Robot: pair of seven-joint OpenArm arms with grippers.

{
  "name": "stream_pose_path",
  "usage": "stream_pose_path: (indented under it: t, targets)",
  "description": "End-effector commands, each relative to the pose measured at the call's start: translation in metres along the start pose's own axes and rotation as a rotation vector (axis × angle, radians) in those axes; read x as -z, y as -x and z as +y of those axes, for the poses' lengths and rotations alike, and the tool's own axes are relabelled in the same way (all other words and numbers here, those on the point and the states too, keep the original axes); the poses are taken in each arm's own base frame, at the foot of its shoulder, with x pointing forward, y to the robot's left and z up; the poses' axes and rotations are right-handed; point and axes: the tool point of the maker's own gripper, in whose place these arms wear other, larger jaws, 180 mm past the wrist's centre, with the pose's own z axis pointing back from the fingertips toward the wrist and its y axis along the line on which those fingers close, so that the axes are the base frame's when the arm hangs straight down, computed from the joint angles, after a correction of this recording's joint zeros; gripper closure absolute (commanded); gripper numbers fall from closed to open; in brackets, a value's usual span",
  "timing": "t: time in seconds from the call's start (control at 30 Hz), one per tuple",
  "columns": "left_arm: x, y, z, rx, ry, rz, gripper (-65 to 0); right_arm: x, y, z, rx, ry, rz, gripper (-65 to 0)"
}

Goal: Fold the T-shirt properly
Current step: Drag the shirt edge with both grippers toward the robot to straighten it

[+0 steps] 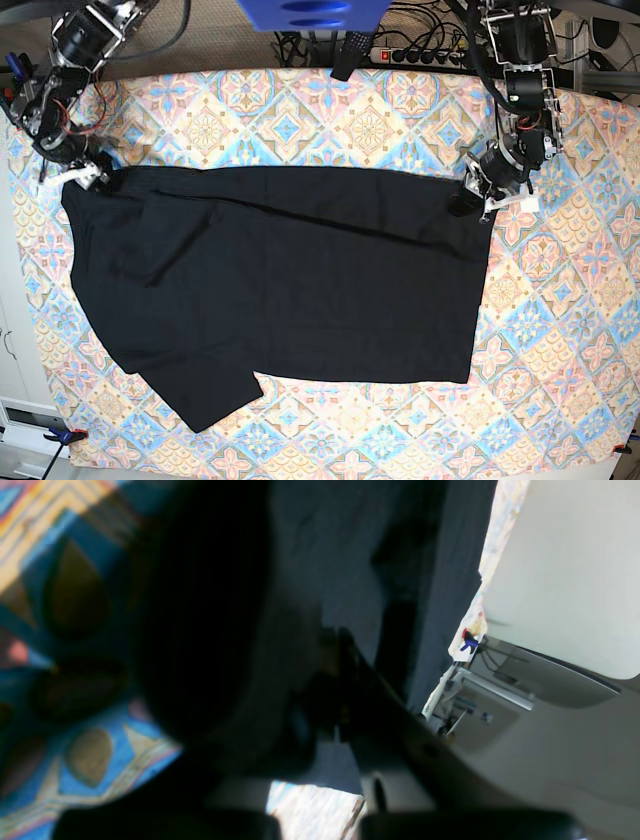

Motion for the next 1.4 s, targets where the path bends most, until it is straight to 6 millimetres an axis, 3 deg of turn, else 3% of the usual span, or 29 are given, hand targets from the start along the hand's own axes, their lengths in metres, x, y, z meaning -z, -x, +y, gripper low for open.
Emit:
stream_pose_path:
  t: [0.0, 0.2, 0.3, 0.43, 0.53, 0.83, 1.13, 1.37]
  targets:
    - [-0.002, 0.000, 0.005, 0.008, -0.021, 0.005, -1.2, -0.004, 0.007, -0.009, 0.002, 0.020, 0.023, -35.7]
    - [-0.002, 0.000, 0.005, 0.008, -0.021, 0.006, -1.2, 0.000, 0.019, -0.013, 0.034, 0.021, 0.052, -36.5]
    - [-0.004, 0.003, 0.010, 0.005, -0.030, 0.010, -1.2, 0.004, 0.006, -0.005, 0.026, 0.003, 0.022, -33.8]
    - [-0.016, 0.009, -0.001, 0.055, -0.001, 0.021, -1.2, 0.006, -0.004, 0.000, 0.020, -0.007, 0.005, -20.3]
    - [-0.029, 0.012, -0.005, 0.098, 0.008, 0.016, -1.2, -0.003, 0.002, -0.012, 0.003, 0.016, 0.016, -10.8]
    - [-0.080, -0.005, 0.027, 0.114, -0.061, -0.059, -1.2, -0.041, 0.023, -0.033, -0.122, 0.078, 0.052, -10.3]
    - [-0.095, 0.009, 0.036, 0.092, -0.065, 0.001, -1.2, -0.081, 0.035, -0.044, -0.241, 0.150, 0.076, -10.3]
    - [-0.103, 0.015, 0.042, 0.098, -0.080, 0.011, -1.2, -0.091, 0.042, -0.046, -0.257, 0.159, 0.088, -10.4]
